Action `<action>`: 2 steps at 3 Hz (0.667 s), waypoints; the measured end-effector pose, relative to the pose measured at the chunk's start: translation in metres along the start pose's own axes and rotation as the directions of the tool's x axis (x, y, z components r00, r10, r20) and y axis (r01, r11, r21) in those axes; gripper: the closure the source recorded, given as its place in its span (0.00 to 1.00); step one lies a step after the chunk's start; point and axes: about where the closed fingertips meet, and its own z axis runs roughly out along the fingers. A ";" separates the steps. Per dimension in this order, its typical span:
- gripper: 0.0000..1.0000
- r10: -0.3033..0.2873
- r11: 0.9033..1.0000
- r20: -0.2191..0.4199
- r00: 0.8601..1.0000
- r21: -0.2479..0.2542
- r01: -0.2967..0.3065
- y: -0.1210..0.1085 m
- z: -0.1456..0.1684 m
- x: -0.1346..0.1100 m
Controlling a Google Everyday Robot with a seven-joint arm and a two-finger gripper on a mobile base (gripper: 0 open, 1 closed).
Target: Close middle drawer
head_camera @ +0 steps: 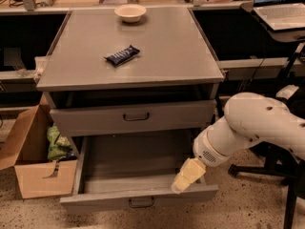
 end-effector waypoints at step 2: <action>0.16 0.100 0.994 0.070 0.993 -0.044 -0.097 -0.001 0.095 0.043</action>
Offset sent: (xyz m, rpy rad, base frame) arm -0.0130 0.0174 -0.2084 0.1980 0.0633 -0.1645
